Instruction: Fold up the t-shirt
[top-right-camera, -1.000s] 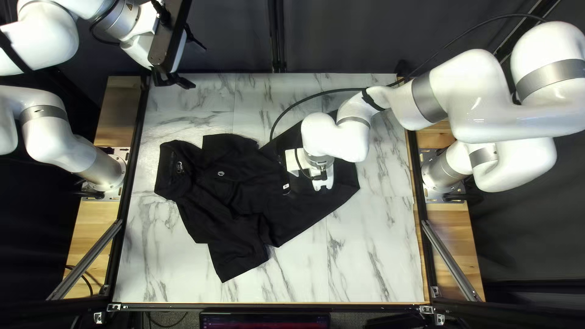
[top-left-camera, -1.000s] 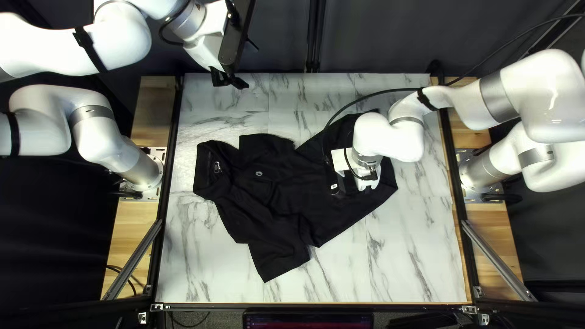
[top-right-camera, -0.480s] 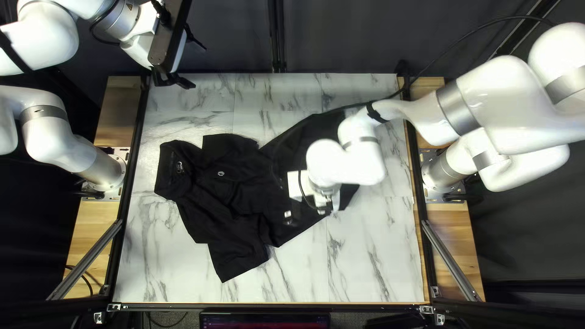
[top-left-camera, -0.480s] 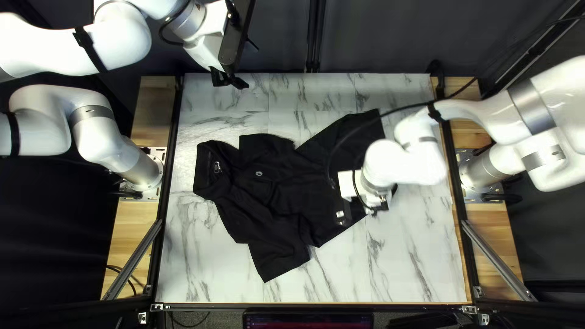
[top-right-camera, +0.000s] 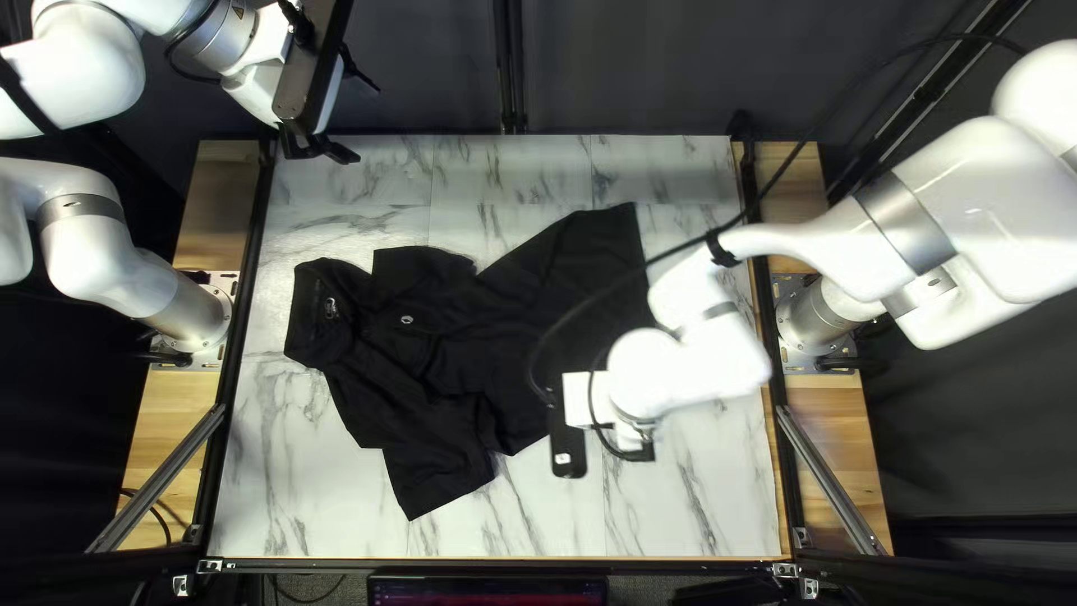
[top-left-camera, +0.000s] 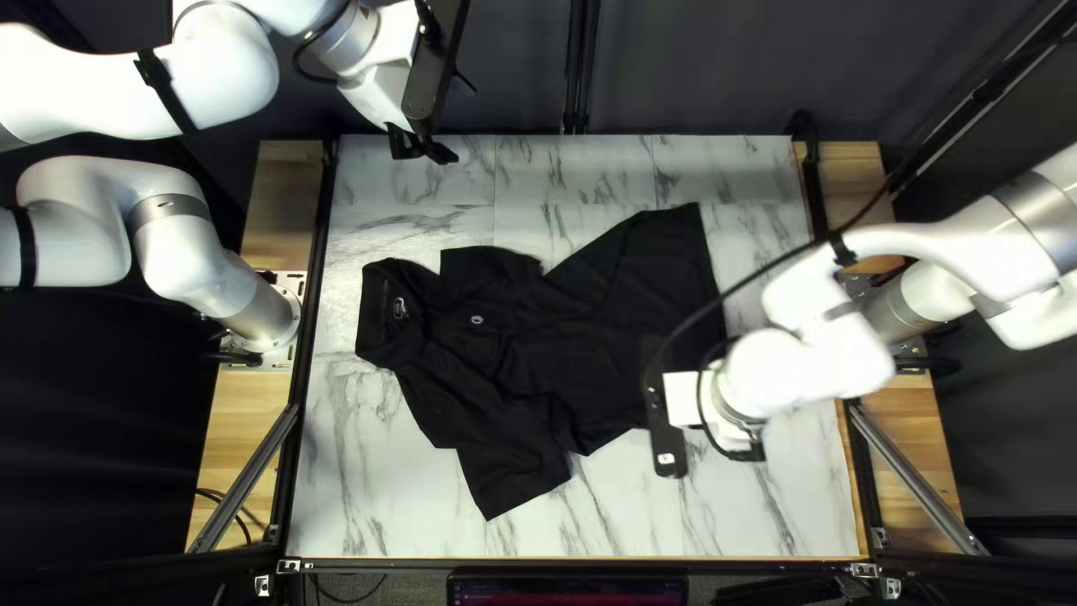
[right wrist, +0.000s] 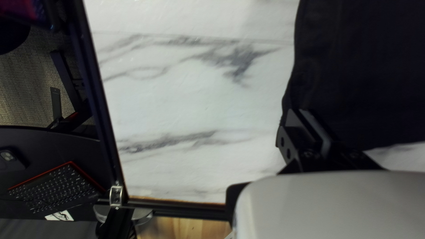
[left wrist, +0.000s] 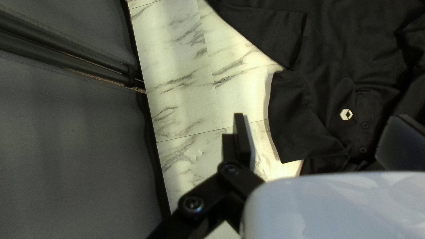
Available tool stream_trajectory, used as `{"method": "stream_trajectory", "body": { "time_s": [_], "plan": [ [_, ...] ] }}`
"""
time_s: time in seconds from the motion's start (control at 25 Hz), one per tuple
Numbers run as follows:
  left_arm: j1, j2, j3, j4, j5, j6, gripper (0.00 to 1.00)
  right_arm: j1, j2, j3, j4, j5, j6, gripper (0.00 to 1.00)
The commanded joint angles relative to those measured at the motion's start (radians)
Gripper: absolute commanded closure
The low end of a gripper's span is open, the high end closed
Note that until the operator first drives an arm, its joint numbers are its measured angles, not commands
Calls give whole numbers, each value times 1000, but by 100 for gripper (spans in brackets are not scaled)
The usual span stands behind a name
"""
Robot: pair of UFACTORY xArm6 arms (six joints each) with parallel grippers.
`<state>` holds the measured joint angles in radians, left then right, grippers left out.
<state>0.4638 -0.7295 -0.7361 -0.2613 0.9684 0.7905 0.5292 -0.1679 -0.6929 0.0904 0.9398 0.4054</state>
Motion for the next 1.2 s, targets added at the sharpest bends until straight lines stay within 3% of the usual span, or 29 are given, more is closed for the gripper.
{"method": "stream_trajectory", "body": {
  "time_s": [0.04,0.4,0.56,0.6,0.64,0.68,1.04,1.2],
  "plan": [
    [0,0,0,0,0,0,0,55,-87,118,16,-60,60,100],
    [0,0,0,0,0,0,0,109,-139,264,57,-174,57,100],
    [0,0,0,0,0,0,0,108,-83,270,97,-242,-21,98],
    [0,0,0,0,0,0,0,105,-71,264,105,-249,-39,70],
    [0,0,0,0,0,0,0,102,-56,252,113,-252,-61,23],
    [0,0,0,0,0,0,0,99,-47,237,120,-245,-80,1],
    [0,0,0,0,0,0,0,57,-166,194,50,-73,-43,0],
    [0,0,0,0,0,0,0,37,-187,202,32,-62,-44,0]
  ]
}}
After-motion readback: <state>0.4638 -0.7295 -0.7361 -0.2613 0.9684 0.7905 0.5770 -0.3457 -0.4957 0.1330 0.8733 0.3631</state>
